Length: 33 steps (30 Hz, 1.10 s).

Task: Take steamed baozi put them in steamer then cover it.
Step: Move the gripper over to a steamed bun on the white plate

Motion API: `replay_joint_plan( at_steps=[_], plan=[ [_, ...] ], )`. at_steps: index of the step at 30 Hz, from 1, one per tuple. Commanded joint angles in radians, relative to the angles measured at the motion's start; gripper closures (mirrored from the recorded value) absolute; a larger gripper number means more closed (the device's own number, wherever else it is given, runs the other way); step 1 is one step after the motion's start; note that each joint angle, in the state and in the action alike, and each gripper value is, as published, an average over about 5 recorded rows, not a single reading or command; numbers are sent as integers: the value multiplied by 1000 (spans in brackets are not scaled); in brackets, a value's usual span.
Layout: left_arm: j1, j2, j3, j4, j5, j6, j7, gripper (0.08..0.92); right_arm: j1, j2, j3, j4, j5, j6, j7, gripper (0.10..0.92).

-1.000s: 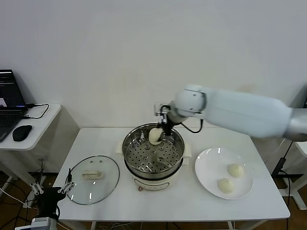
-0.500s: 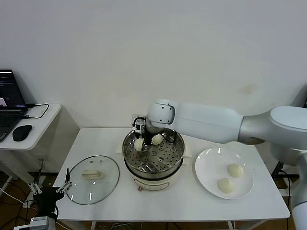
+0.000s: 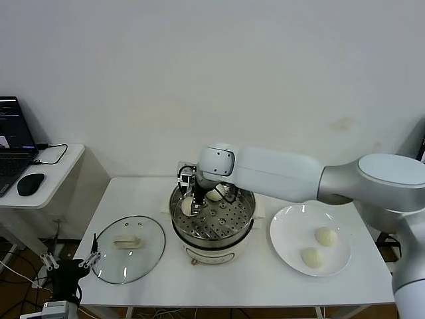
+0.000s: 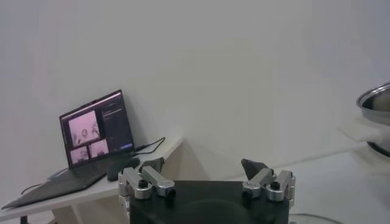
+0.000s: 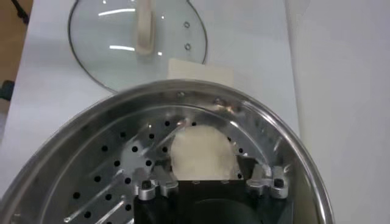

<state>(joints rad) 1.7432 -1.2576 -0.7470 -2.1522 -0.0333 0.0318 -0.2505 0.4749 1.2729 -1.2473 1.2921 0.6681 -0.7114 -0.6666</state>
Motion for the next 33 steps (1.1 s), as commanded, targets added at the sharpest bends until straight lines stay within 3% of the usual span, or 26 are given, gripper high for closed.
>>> replay_joint_plan(
  at_steps=[1, 8, 16, 25, 33],
  plan=[
    [-6, 5, 6, -5, 1, 4, 3, 177, 142, -204, -3, 126, -77, 69, -212, 207],
    [-4, 8, 18, -3, 4, 4, 4, 177, 214, -487, -45, 269, -301, 314, -415, 203],
    [-2, 0, 37, -2, 17, 3, 3, 177, 174, -800, -47, 381, -494, 444, -476, 203],
    [9, 6, 27, 15, 18, -1, 1, 177, -45, -941, -8, 423, -682, 476, -409, 203],
    [16, -1, 26, 15, 27, 0, 1, 177, -325, -982, 198, 421, -744, 463, -372, 203]
  ],
)
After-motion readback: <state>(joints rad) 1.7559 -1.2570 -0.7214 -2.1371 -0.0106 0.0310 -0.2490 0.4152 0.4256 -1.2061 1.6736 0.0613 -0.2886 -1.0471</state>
